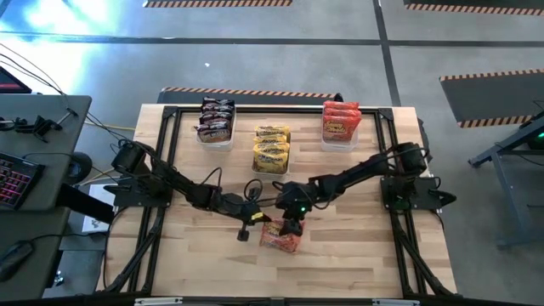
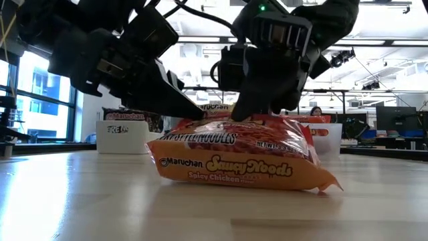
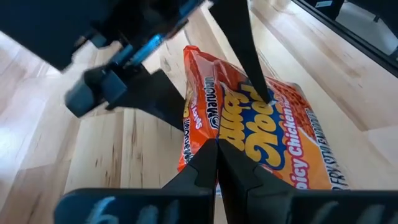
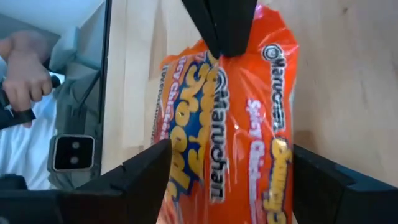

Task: Sort Maruchan noodles
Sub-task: Put the orange noodle pack into the transparent bin

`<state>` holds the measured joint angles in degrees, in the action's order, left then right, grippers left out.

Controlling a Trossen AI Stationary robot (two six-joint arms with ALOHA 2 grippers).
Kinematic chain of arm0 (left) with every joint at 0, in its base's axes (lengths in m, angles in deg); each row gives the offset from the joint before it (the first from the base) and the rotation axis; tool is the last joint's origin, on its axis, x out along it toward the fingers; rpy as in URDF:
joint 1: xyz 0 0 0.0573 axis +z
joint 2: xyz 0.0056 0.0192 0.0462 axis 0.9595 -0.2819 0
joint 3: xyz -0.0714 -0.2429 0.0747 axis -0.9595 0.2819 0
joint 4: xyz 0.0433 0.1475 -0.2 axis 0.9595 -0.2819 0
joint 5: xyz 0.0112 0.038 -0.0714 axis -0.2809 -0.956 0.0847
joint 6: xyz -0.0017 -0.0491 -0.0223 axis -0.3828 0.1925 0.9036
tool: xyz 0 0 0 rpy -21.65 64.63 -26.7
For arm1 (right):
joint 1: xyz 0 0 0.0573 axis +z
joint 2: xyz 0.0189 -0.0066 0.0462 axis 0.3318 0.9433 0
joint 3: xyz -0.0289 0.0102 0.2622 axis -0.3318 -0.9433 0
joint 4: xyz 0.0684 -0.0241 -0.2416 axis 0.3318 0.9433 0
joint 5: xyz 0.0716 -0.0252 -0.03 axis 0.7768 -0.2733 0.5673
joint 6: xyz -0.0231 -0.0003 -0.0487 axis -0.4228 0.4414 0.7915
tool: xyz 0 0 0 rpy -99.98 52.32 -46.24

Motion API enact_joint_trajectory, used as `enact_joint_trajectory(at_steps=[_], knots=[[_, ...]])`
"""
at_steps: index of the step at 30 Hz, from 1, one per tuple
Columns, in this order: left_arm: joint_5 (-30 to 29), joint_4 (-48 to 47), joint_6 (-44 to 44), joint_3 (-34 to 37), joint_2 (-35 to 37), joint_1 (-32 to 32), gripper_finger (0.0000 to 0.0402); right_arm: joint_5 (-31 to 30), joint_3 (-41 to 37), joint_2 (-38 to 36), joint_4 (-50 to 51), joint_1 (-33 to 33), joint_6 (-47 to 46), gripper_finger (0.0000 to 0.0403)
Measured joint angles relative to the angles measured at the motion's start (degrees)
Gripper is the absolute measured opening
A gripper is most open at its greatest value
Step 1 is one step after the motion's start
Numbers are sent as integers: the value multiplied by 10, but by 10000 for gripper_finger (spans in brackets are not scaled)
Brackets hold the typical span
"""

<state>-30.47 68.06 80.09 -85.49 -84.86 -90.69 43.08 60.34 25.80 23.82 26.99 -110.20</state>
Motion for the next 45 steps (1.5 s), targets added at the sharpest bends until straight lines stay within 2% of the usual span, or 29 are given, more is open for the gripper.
enact_joint_trajectory(at_steps=[7, 17, 21, 30, 34, 38, 42, 45], knots=[[0, 5, 4, 0, 0, 0, 0, -1, 0, 6, -19, 7, -16, 249], [3, 10, 11, 0, 1, 0, 0, 0, 0, 6, -26, 7, -27, 147], [4, 11, 25, 0, 2, 0, 4, 1, 0, 6, -28, 7, -31, 119], [11, -8, 51, -1, 22, 1, 51, -5, 0, 6, -42, 7, -24, 114], [38, -31, 70, 0, 69, 1, 80, -11, 0, 0, -45, 7, -16, 113], [50, -93, 81, 4, 123, -4, 106, -12, 0, -3, -48, 7, -6, 113], [50, -121, 81, 4, 167, -20, 125, -15, 0, -4, -50, 7, 2, 113], [23, -120, 72, 4, 183, -43, 135, -18, 0, -4, -50, 7, 10, 113]])
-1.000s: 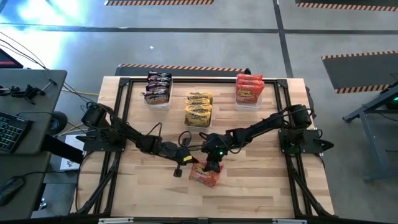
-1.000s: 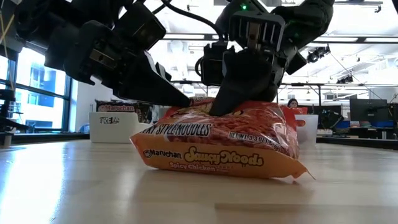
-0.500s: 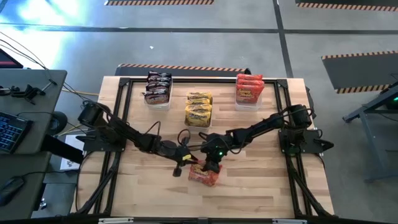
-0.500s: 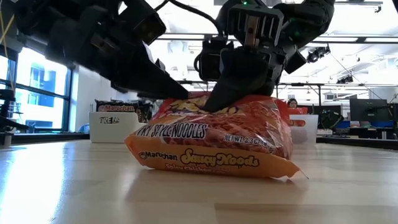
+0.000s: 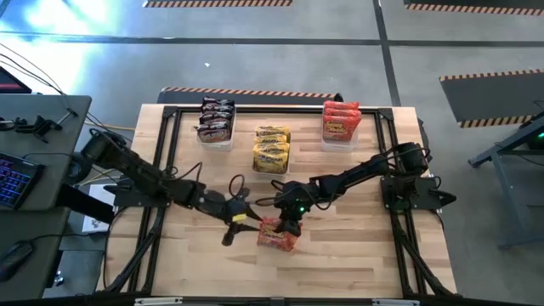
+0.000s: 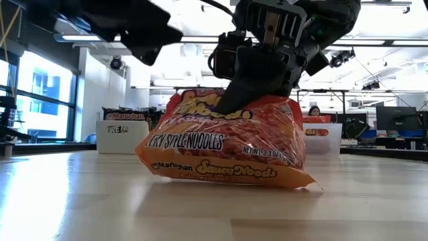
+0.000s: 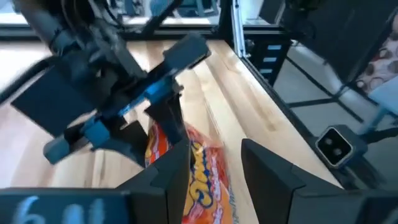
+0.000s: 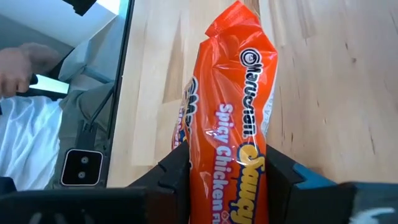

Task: Sort Maruchan noodles
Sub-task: Put the orange noodle pack into the transparent bin

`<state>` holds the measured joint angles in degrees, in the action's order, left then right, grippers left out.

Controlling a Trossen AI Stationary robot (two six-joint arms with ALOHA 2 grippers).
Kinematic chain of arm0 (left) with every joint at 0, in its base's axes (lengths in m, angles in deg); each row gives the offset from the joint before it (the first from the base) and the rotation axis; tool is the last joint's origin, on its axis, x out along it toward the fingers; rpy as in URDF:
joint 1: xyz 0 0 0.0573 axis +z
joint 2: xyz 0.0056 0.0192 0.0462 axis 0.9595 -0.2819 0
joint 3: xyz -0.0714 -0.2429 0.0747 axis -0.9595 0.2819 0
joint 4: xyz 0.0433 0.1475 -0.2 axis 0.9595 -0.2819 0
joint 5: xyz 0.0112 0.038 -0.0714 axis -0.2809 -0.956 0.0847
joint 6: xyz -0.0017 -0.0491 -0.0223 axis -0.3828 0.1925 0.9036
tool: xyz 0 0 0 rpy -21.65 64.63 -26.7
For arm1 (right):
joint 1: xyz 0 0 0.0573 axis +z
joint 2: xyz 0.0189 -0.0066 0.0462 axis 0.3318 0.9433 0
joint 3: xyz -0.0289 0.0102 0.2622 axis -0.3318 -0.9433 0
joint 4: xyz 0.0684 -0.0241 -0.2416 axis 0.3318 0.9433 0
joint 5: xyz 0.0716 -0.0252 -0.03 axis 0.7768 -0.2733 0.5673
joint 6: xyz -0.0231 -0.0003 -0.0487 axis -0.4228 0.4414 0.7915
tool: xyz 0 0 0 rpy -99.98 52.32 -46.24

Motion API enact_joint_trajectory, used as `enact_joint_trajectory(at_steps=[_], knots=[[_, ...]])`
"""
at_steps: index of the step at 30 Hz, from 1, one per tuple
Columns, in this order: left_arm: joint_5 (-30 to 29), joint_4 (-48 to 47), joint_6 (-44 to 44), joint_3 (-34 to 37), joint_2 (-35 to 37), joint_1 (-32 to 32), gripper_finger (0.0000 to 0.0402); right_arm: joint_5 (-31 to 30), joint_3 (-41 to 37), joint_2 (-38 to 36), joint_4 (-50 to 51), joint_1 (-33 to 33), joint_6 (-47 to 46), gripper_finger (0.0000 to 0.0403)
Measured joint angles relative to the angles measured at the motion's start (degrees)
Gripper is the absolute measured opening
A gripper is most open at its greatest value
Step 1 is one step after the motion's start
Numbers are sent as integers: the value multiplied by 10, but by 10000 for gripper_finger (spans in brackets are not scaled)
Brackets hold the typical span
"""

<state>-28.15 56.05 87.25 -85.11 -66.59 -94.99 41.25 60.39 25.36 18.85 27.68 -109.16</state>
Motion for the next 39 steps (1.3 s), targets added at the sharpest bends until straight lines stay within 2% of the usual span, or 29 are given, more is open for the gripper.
enact_joint_trajectory(at_steps=[4, 7, 11, 16, 25, 28, 34, 37, 39], knots=[[-66, -5, -11, 1, -3, -30, 143, -2, 0, -2, -3, 0, 7, 112], [-79, 1, -12, 0, -10, -41, 145, -2, 0, -6, -1, 0, 11, 110], [-78, 35, -23, 0, -21, -52, 145, -2, 0, -19, 1, 0, 15, 106], [-34, 69, -31, 0, -32, -55, 145, -10, 0, -47, 14, 2, 30, 105], [-13, 114, -33, 1, -66, -55, 145, -57, 0, -103, 109, 27, 59, 105], [-11, 191, -33, 24, -66, -54, 145, -75, 0, -132, 155, 36, 74, 105], [-7, 406, -13, 139, -61, -51, 145, -109, 0, -212, 259, 31, 106, 105], [-10, 468, 10, 187, -62, -39, 145, -151, 0, -266, 324, 23, 139, 105], [-11, 509, 20, 207, -61, -29, 145, -201, 0, -306, 373, 20, 176, 105]])
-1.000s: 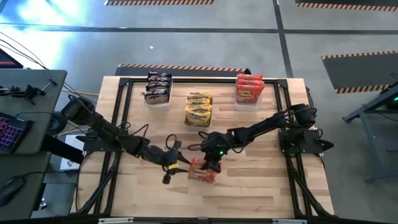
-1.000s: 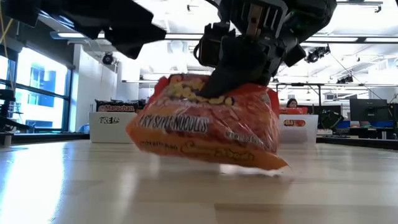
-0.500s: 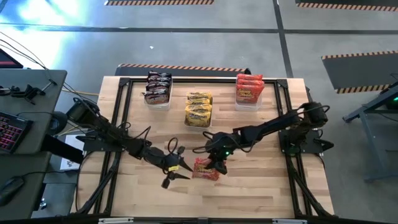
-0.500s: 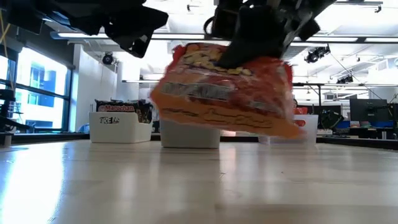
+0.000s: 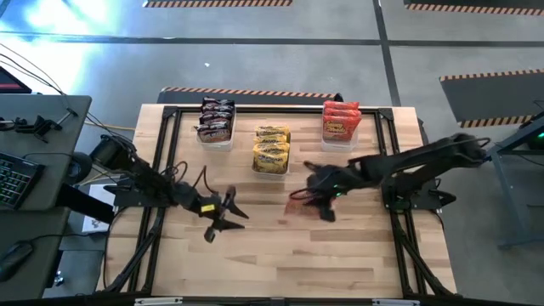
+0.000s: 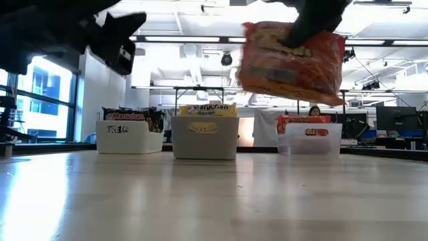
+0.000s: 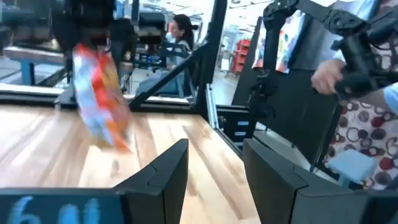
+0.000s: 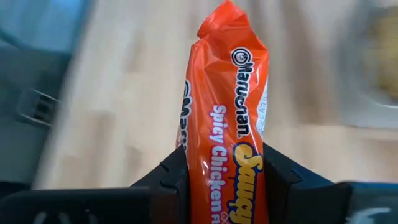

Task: Sort Maruchan noodles
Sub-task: Put the orange noodle pack into the transparent bin

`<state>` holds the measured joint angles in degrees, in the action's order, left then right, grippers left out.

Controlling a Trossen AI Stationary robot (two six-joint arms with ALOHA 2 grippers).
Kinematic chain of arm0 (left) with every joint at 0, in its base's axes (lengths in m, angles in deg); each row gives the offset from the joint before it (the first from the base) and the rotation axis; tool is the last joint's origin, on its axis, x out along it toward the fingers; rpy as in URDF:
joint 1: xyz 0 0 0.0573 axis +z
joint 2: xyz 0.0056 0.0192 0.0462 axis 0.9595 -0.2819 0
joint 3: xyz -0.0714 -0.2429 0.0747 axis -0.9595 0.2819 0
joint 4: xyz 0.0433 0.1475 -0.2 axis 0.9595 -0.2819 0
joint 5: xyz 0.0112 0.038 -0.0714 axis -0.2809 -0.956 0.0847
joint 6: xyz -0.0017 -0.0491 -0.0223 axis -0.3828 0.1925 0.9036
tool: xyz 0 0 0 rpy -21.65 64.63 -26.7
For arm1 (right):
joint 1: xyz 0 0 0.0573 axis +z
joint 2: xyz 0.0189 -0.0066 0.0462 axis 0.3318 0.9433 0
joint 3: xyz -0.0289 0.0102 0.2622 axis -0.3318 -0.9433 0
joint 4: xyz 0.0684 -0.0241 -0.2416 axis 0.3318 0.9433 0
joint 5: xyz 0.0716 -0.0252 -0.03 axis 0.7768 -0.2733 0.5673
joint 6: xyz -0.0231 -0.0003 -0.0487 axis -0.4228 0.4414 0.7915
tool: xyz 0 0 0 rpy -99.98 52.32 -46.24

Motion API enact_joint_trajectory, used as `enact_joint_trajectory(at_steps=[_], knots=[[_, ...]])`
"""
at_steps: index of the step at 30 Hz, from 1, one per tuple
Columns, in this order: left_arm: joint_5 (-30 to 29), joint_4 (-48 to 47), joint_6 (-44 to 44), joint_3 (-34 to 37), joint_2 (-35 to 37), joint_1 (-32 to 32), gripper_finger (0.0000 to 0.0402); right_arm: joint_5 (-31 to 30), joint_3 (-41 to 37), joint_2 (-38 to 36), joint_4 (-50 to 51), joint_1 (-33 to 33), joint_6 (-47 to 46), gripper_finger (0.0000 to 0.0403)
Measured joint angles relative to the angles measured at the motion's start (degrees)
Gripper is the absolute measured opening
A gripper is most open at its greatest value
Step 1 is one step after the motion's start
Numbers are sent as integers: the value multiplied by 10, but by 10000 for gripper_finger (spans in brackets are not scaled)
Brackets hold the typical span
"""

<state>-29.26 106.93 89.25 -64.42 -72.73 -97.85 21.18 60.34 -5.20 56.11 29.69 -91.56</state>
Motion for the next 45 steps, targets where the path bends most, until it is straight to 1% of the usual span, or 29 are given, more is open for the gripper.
enact_joint_trajectory(at_steps=[3, 7, 10, 13, 18, 23, 27, 30, 34, 40, 45], knots=[[0, 19, 13, 17, 0, 13, 145, -85, 0, -59, 86, -10, 71, 105], [0, 19, 24, 18, 0, 23, 145, -183, 0, -123, 172, -46, 154, 105], [0, 18, 29, 18, 0, 25, 145, -209, 0, -151, 203, -94, 215, 105], [0, 17, 31, 18, 0, 25, 145, -211, 0, -160, 216, -157, 284, 105], [0, 0, 39, 18, 0, 25, 145, -207, 0, -154, 246, -278, 400, 105], [-11, -4, 39, 18, 0, 25, 145, -144, 0, -141, 247, -397, 462, 105], [-24, -4, 39, 18, 0, 25, 145, -112, 0, -119, 244, -461, 499, 105], [-24, -4, 39, 18, 0, 25, 145, -90, 0, -93, 224, -487, 518, 105], [-33, -4, 39, 18, 0, 25, 145, -77, 0, -54, 202, -505, 530, 105], [-35, -4, 38, 18, 0, 25, 145, -60, 0, -4, 182, -508, 534, 105], [-35, -4, 38, 18, 0, 25, 145, -59, 0, 24, 165, -508, 534, 105]])
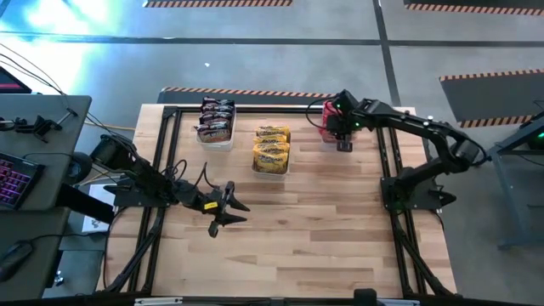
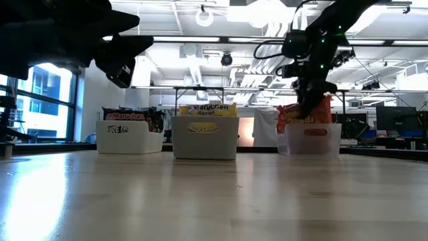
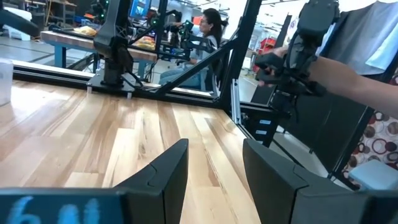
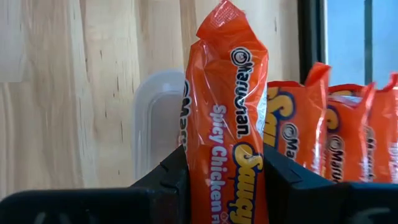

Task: Sort Maruchan noodles
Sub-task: Put the orange noodle pack into the transparent bin, then return to Home Position

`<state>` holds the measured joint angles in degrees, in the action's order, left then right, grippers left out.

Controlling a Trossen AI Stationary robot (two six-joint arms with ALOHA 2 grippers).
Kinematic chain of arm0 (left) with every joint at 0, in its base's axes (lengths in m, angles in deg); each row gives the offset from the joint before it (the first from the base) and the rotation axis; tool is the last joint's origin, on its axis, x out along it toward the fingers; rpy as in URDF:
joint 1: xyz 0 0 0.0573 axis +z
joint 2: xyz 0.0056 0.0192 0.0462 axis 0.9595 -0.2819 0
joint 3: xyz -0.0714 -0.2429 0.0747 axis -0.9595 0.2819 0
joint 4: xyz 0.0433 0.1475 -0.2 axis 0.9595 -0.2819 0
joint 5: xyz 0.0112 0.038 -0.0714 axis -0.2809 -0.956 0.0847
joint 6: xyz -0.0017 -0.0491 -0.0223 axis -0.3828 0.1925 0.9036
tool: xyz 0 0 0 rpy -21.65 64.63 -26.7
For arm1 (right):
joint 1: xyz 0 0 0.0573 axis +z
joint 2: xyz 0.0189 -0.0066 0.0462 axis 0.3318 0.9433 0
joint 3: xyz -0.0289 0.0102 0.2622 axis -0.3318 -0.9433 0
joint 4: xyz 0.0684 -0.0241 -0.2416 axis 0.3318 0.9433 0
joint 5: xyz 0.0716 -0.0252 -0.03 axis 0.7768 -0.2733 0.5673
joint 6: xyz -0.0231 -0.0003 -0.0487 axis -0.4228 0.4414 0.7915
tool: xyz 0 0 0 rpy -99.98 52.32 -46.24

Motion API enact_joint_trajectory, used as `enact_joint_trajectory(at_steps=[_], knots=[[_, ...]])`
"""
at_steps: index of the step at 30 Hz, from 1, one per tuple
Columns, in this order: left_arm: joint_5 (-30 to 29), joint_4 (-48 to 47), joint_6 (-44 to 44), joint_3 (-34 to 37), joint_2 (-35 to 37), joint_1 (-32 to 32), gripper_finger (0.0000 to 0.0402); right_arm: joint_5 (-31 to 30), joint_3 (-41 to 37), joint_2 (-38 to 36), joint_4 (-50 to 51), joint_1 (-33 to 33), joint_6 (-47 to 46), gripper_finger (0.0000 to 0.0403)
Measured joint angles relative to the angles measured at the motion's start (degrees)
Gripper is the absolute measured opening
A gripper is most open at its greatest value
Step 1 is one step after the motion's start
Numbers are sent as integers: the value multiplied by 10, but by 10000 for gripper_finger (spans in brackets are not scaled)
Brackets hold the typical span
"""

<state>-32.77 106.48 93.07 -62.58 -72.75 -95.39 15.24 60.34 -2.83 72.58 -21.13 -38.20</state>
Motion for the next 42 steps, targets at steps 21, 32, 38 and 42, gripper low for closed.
enact_joint_trajectory(at_steps=[21, 32, 38, 42], knots=[[-3, 0, -10, 0, 0, 0, 145, -156, 23, 35, 38, 19, -80, 216], [-13, -9, -19, 0, 0, 0, 145, -110, 70, 34, 88, 46, -145, 190], [-13, -15, -37, 8, 4, 0, 135, -111, 69, 8, 80, 69, -180, 103], [-13, -12, -30, 50, 41, 14, 98, -118, 25, -62, -25, 112, -157, 18]])
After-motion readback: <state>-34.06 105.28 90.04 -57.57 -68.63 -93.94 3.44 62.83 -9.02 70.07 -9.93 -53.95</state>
